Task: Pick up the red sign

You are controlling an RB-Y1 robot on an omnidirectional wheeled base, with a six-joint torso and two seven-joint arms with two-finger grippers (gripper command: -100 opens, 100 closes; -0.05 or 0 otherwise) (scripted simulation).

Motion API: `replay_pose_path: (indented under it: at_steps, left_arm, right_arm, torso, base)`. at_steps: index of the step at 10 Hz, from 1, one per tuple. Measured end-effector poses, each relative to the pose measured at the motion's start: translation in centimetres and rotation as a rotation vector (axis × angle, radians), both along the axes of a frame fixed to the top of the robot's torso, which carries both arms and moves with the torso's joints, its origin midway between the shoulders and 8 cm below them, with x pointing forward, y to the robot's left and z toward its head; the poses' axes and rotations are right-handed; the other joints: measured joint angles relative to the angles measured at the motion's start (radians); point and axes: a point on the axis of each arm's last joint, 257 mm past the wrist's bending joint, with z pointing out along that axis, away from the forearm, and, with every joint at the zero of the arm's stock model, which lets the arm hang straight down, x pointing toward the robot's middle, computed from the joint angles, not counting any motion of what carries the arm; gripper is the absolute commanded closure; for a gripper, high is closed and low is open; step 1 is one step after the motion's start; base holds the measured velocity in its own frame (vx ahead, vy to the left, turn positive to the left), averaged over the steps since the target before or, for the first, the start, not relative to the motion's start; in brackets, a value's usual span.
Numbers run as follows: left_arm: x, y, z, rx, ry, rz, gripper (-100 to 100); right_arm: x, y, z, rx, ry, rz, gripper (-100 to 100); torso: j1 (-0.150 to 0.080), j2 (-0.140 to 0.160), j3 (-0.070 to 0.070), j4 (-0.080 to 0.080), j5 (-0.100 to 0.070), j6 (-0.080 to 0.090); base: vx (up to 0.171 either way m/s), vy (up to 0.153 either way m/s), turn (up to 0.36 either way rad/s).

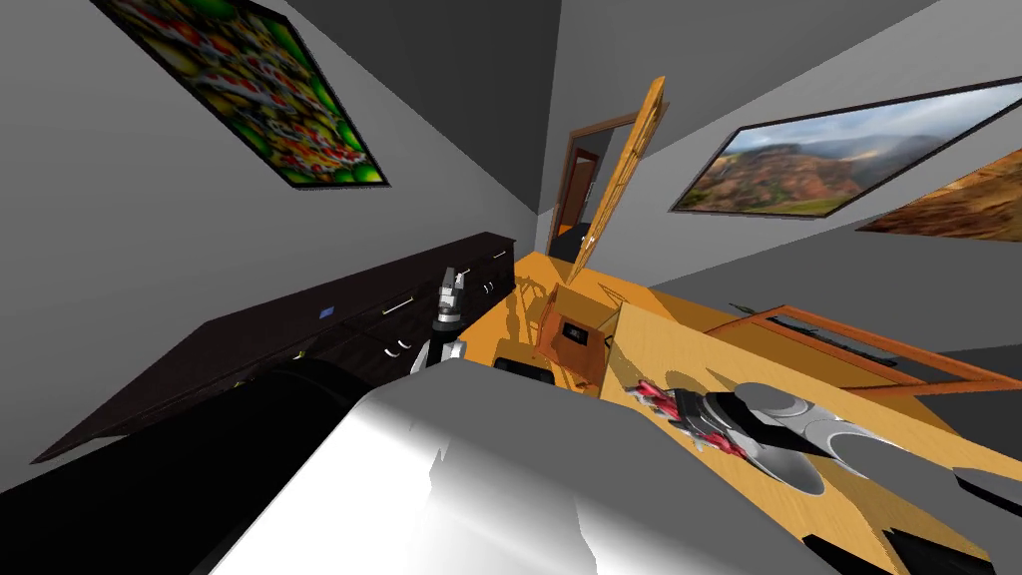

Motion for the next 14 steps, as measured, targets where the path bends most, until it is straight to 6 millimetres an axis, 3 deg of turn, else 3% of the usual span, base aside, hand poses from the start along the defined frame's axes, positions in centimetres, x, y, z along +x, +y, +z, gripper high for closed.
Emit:
replay_pose_path:
  at_steps: [5,7,9,14]
  left_arm:
    - [0.0,0.0,0.0,0.0,0.0,0.0,0]
    - [0.0,0.0,0.0,0.0,0.0,0.0,0]
    - [0.0,0.0,0.0,0.0,0.0,0.0,0]
    - [0.0,0.0,0.0,0.0,0.0,0.0,0]
  right_arm:
    - [-5.1,-1.4,-0.7,0.008,0.002,-0.112,-100]
    - [-7.3,-2.8,-0.4,-0.01,0.0,-0.158,-100]
    - [-8.5,-2.5,-0.5,0.003,0.008,-0.185,-100]
    - [-14.1,-4.4,0.6,-0.036,0.023,-0.291,-100]
  torso:
    - [-0.005,0.0,-0.001,-0.002,-0.004,0.004]
    - [-0.006,0.001,-0.001,-0.002,-0.005,0.004]
    - [-0.005,0.0,-0.001,-0.002,-0.005,0.005]
    - [-0.006,0.001,0.0,-0.002,-0.005,0.004]
  base:
    - [-0.02,-0.005,0.207]
    - [-0.019,-0.005,0.108]
    - [-0.012,0.008,0.141]
    - [-0.022,-0.003,0.19]
